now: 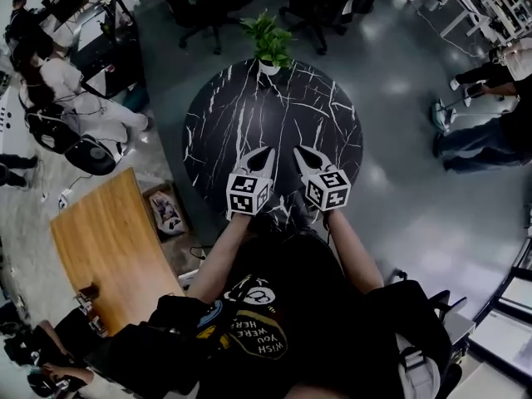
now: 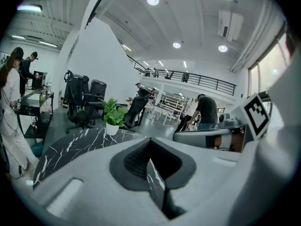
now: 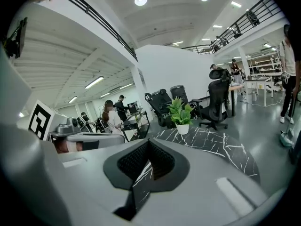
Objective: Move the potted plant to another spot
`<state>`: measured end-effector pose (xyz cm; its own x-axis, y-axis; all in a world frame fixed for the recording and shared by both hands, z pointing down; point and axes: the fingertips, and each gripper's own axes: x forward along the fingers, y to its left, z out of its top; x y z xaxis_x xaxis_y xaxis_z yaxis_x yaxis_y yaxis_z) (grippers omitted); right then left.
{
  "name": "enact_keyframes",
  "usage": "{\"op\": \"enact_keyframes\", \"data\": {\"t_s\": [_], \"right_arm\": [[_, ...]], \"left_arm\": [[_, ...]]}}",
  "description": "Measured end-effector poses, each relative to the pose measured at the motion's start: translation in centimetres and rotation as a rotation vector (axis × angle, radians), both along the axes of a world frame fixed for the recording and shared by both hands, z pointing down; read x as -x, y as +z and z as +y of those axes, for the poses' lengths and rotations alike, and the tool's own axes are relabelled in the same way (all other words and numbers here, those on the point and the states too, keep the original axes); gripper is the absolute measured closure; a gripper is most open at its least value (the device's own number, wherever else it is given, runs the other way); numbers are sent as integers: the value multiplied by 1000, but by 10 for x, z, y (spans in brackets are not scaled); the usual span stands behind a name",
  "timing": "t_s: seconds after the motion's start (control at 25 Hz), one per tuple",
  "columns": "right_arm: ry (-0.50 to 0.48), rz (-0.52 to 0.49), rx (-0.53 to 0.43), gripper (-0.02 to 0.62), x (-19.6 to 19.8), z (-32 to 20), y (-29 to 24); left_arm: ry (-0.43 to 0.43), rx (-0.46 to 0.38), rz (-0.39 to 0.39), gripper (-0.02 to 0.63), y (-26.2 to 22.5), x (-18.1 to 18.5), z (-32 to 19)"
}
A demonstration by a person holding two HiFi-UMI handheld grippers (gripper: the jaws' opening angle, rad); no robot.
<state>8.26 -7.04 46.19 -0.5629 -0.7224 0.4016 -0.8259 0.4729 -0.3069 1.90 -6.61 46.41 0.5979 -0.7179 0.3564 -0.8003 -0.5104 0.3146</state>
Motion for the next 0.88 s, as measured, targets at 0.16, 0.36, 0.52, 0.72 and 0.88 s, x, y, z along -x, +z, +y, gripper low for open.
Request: {"op": "enact_keyframes", "data": {"t_s": [0.16,0.36,0.52,0.72,0.88], "right_arm": [[-10,17,28,594,0,-16,21],[-50,-4,80,592,-5,-50,62],[-74,18,70,592,-4,-109,97],[-50,63,65,594,25,-183,154],[-1,96,53,594,38,-244,193]], "left_arm": [[12,25,-16,601,23,0,-17],[-35,47,-50,601,58,-4,-53],[-23,39,-81,602,90,-7,-95],[-12,33,-118,601,137,11,-152],[-51,39,-100,602,169,19,-210]]}}
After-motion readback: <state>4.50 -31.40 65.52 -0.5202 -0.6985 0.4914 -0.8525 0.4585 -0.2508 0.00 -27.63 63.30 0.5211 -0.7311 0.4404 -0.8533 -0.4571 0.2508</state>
